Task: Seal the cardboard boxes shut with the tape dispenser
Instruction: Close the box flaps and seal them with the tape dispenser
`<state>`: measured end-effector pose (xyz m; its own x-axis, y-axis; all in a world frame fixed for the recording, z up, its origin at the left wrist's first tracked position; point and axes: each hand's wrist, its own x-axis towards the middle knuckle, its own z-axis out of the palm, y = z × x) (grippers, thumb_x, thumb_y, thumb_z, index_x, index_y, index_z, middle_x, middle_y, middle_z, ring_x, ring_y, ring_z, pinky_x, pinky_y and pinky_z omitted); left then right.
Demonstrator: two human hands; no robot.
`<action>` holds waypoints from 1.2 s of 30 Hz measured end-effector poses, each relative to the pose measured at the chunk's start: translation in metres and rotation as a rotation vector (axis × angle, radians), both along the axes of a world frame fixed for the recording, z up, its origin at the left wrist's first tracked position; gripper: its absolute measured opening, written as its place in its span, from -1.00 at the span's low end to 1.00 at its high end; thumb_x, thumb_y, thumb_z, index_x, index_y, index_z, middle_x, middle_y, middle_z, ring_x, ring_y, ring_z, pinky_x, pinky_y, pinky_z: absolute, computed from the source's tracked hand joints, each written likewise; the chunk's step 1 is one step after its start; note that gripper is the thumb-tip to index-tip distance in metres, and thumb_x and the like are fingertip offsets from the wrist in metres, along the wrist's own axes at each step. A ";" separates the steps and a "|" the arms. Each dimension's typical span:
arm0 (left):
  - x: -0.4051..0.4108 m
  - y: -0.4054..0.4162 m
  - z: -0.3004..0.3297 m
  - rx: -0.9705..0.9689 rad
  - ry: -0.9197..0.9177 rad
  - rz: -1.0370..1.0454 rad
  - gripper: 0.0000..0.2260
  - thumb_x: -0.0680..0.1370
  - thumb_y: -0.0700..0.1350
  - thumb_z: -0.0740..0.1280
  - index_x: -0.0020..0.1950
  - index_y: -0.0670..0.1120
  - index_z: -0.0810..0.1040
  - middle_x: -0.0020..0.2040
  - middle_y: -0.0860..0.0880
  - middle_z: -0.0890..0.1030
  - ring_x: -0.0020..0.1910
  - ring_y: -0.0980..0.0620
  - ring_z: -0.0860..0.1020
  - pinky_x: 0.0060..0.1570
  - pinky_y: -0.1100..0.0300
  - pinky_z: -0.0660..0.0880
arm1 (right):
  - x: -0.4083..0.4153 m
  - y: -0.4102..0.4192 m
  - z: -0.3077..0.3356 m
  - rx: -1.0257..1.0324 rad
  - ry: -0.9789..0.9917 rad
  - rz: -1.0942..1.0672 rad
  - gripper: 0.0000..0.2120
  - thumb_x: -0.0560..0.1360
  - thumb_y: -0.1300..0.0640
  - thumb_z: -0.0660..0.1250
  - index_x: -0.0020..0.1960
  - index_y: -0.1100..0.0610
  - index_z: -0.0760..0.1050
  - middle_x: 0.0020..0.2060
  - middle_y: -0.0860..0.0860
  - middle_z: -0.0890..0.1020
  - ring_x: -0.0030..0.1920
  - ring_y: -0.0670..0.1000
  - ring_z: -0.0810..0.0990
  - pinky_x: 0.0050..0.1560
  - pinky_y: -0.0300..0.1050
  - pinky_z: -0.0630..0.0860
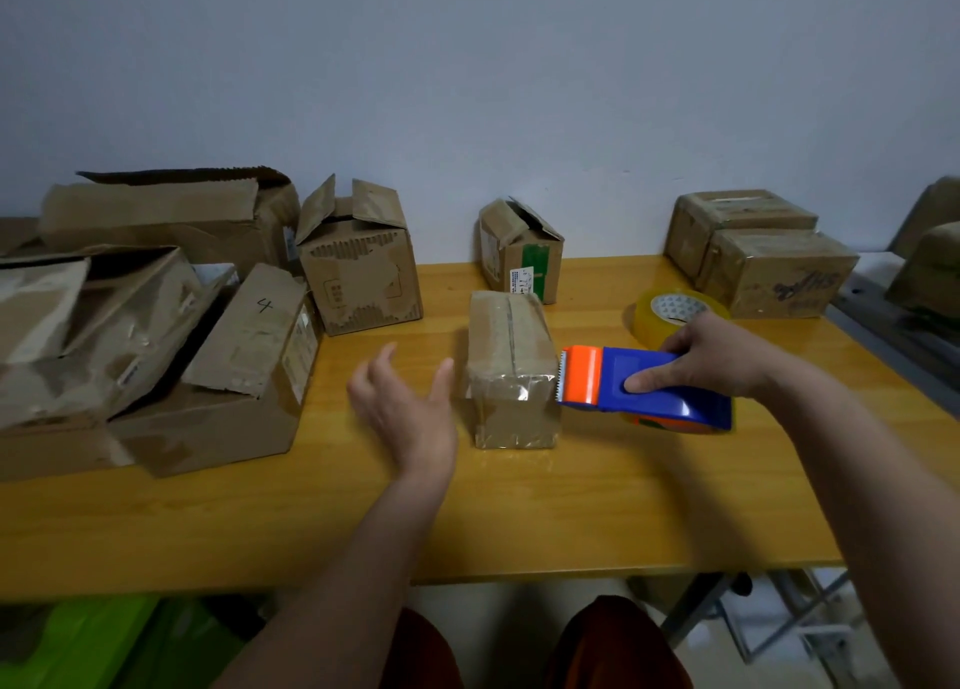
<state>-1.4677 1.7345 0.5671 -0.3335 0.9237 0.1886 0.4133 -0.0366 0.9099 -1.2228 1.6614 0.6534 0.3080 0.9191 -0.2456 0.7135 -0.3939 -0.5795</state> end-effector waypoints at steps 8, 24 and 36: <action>0.024 -0.001 -0.007 0.329 1.085 -0.730 -0.21 0.50 -0.19 0.30 0.58 -0.01 -0.14 0.59 0.03 -0.06 0.55 0.07 -0.10 0.41 0.15 -0.27 | 0.007 -0.006 0.000 0.007 0.018 0.042 -0.46 0.04 -0.28 0.53 -0.18 0.10 0.63 -0.30 0.00 0.64 -0.24 -0.02 0.59 -0.31 -0.17 0.40; 0.026 -0.006 -0.006 0.374 1.161 -0.717 -0.15 0.50 -0.07 0.33 0.52 0.24 -0.23 0.59 -0.02 -0.07 0.55 -0.02 -0.08 0.43 0.07 -0.26 | 0.024 -0.020 0.018 -0.090 -0.268 0.132 -0.66 0.33 -0.23 0.47 -0.28 0.03 0.50 -0.33 -0.03 0.57 -0.29 -0.04 0.53 -0.35 -0.17 0.33; 0.043 -0.019 -0.016 0.332 1.228 -0.534 -0.18 0.53 0.10 0.23 0.56 -0.12 -0.24 0.59 -0.09 -0.11 0.56 -0.07 -0.12 0.42 0.04 -0.30 | -0.028 0.011 0.002 0.017 -0.784 0.030 -0.62 0.41 -0.03 0.41 -0.29 0.07 0.22 -0.38 -0.04 0.38 -0.26 0.05 0.47 -0.27 -0.06 0.37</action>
<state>-1.4248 1.7158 0.5513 0.5828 0.7400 0.3357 0.8041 -0.5848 -0.1071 -1.2507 1.6726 0.6555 0.3604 0.9316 0.0475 0.9272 -0.3633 0.0915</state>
